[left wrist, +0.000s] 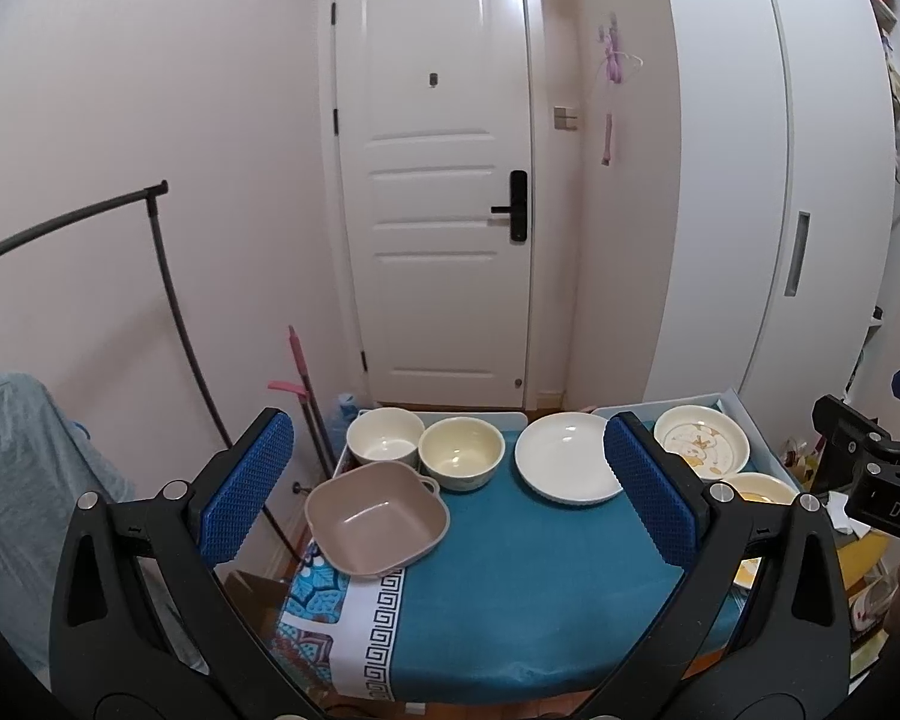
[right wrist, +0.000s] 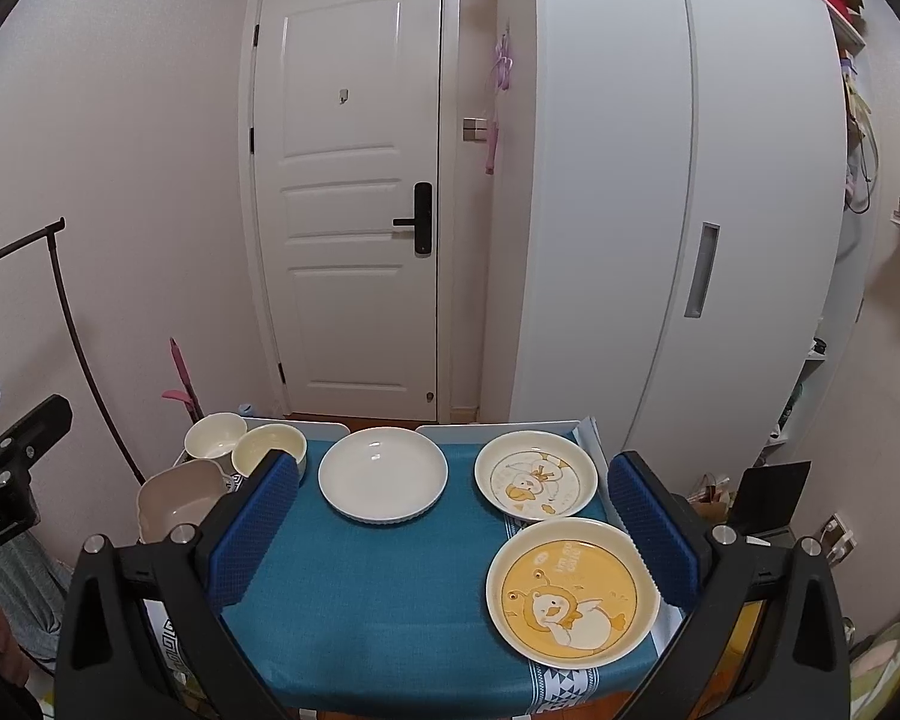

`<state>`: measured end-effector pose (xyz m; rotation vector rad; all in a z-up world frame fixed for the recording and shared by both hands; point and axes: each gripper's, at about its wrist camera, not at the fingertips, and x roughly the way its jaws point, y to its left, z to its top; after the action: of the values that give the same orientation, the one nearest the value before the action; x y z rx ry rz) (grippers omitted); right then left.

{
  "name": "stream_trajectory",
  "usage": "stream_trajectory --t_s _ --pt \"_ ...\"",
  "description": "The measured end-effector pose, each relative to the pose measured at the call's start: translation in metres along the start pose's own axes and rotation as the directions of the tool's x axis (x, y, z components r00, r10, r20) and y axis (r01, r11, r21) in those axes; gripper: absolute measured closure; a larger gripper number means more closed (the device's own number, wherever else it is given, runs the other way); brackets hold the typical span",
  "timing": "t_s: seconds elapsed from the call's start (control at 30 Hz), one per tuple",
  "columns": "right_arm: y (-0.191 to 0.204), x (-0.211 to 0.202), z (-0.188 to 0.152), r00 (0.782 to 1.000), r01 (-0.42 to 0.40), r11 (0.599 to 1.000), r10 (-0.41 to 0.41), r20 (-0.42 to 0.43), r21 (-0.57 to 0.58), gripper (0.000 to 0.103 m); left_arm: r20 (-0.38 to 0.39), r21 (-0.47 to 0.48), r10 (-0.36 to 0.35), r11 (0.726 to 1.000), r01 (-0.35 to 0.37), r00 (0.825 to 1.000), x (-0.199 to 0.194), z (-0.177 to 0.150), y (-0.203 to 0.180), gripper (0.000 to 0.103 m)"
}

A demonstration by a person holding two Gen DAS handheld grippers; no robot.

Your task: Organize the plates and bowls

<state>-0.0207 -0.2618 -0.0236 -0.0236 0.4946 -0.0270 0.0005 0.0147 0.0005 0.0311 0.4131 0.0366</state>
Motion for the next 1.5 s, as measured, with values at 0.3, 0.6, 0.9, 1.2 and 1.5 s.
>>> stream_trajectory --t_s 0.3,0.6,0.9,1.2,1.5 --pt "-0.0006 0.0023 0.0009 1.0 0.001 1.0 -0.001 -0.003 0.004 0.0 0.001 0.002 0.001 1.0 -0.001 1.0 0.0024 0.0003 0.0022 0.0" --pt "0.0012 0.0061 -0.0014 1.0 0.0 1.0 0.0 -0.008 0.006 0.0 0.001 0.003 0.001 1.0 -0.001 1.0 0.0039 -0.0008 0.0031 0.0" --pt "0.0013 0.0069 -0.002 1.0 0.001 1.0 -0.001 -0.008 0.004 0.0 0.002 0.003 0.002 1.0 -0.002 1.0 0.0034 -0.0006 0.0042 0.0" --pt "0.0002 0.0074 -0.0005 1.0 -0.002 1.0 0.002 -0.01 0.005 0.0 0.007 0.005 0.004 1.0 -0.004 1.0 0.0015 -0.0007 0.0056 0.0" --pt "0.0017 0.0093 -0.0031 1.0 0.002 1.0 -0.002 -0.012 0.004 0.0 0.003 0.004 0.006 1.0 -0.006 1.0 0.0007 0.0008 0.0077 0.0"
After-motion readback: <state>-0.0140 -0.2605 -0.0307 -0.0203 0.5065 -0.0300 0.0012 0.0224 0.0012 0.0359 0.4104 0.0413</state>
